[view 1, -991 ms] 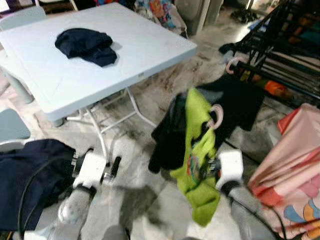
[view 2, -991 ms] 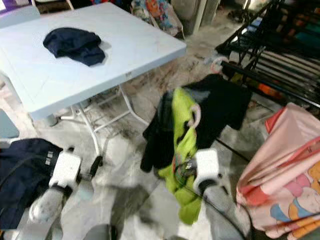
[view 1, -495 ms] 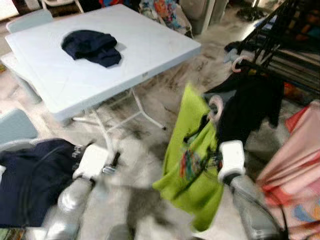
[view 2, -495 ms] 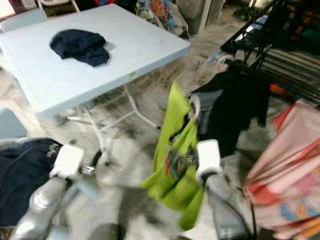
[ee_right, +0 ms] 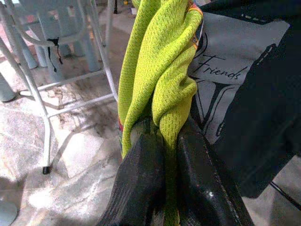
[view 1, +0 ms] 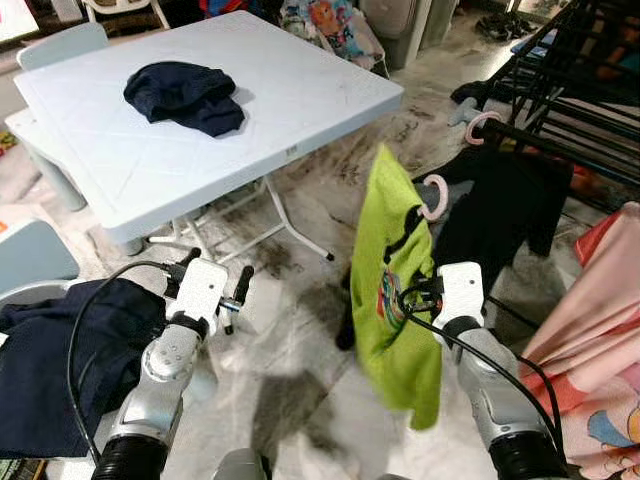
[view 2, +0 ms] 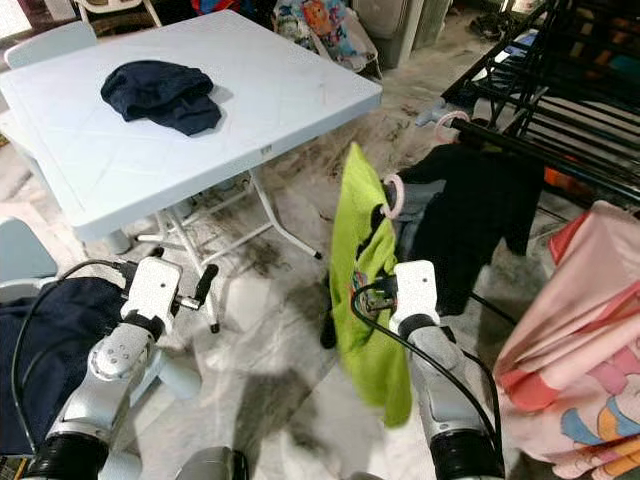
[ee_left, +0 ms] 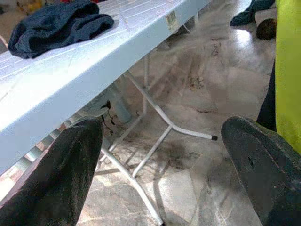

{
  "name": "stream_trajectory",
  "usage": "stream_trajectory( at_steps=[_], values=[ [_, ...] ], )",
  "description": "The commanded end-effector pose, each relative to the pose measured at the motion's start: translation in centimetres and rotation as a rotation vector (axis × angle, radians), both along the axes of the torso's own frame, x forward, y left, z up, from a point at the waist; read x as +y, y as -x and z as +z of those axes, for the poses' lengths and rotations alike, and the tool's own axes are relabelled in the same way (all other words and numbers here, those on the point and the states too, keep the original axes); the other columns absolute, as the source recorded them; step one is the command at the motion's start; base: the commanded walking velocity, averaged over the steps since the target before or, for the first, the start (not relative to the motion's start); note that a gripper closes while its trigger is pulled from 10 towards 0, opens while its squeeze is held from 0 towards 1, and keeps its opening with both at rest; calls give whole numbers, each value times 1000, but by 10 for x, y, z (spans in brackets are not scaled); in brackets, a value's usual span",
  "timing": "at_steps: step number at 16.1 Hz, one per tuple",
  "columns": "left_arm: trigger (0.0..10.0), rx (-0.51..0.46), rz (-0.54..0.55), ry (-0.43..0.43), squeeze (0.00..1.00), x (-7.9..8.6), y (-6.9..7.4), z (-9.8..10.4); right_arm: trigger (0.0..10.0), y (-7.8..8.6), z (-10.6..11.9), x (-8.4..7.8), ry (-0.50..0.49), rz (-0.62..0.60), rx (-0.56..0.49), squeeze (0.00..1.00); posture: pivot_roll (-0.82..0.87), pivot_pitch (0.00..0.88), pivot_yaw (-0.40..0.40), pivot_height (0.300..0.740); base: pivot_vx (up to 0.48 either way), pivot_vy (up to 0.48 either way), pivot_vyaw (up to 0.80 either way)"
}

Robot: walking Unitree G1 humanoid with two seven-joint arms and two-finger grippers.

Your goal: Hang hanger

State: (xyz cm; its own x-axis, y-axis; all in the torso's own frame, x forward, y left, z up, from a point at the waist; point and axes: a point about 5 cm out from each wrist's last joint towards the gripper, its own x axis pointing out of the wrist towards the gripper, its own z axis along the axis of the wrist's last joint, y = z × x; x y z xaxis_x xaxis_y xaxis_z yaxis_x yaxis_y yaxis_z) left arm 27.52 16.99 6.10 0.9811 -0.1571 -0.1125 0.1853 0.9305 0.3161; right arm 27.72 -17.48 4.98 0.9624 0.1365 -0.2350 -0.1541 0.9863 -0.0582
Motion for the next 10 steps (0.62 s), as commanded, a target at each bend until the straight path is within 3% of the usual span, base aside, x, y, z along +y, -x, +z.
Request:
stream_trajectory(
  at_steps=[1,5,10],
  values=[
    [10000,7,9,6,0,-1,5,-4,10000,2,2,2,2,18,-33,0,22,0,10,740,0,0,0],
    [10000,23,-11,23,0,-13,15,-12,10000,6,-2,10,7,45,-47,0,15,0,33,740,0,0,800],
    [10000,17,-14,25,0,-20,12,-12,10000,8,0,9,8,56,-58,0,-14,0,33,740,0,0,800]
  ],
)
